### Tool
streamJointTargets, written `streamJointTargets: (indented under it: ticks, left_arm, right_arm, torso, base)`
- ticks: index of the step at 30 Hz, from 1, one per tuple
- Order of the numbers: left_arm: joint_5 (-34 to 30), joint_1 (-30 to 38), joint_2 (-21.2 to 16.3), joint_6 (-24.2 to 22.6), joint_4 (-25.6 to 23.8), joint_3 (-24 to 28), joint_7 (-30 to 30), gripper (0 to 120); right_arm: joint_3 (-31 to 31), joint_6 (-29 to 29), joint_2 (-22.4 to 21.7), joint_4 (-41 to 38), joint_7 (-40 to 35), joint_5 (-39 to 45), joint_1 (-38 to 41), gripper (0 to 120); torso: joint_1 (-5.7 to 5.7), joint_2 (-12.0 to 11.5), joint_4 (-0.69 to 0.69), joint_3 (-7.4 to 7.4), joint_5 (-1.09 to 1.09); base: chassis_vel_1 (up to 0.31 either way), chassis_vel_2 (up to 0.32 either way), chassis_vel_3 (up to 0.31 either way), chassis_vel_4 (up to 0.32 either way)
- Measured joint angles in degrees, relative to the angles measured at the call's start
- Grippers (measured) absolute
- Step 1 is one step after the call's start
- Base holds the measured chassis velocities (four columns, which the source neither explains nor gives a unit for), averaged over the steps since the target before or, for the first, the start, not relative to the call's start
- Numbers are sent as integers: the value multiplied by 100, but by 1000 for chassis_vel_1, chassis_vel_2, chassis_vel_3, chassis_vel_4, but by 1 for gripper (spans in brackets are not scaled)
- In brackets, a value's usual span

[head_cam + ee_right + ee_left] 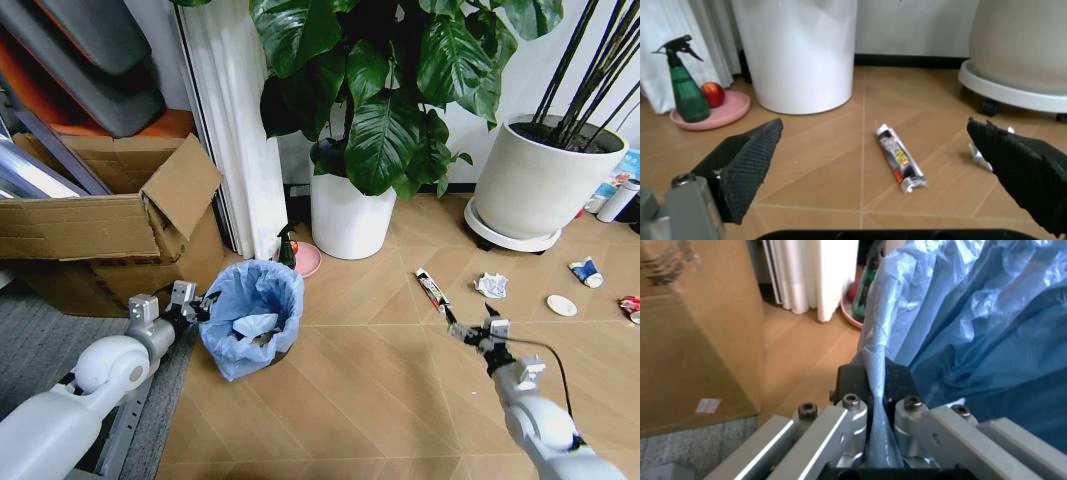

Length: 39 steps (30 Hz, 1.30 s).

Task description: Pick up the trash bin and place the garbage on the floor into it.

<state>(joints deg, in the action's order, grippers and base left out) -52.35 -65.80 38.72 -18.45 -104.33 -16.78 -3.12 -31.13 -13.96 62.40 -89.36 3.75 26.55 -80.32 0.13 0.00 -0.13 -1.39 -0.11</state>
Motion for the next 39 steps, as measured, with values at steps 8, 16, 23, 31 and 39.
streamJointTargets:
  ticks: [8, 16, 23, 31, 39]
  left_arm:
    - [105, -425, 112, 24, -158, -322, 25, 0]
    - [189, -638, 195, 35, -228, -407, 29, 0]
    - [232, -713, 221, 46, -260, -409, 33, 0]
    - [251, -729, 229, 49, -263, -403, 33, 0]
    - [254, -715, 244, 53, -264, -369, 32, 0]
  right_arm:
    - [-82, -90, 321, 5, 287, -52, -135, 100]
    - [-148, -92, 402, 23, 452, 4, -181, 100]
    - [-216, -112, 412, 83, 609, 87, -207, 100]
    - [-228, -125, 398, 129, 675, 132, -206, 100]
    - [-236, -147, 369, 172, 725, 146, -208, 100]
  torso:
    - [0, 0, -1, 0, 0]
    - [0, 0, -2, -1, -1]
    - [1, 0, -2, -1, 0]
    - [0, 0, -1, -1, -1]
    - [0, 0, -3, -1, 0]
  base:
    - [0, 0, 0, 0]
    - [0, 0, 0, 0]
    - [0, 0, 0, 0]
    - [-7, -5, 9, 5]
    - [-125, -49, 125, 47]
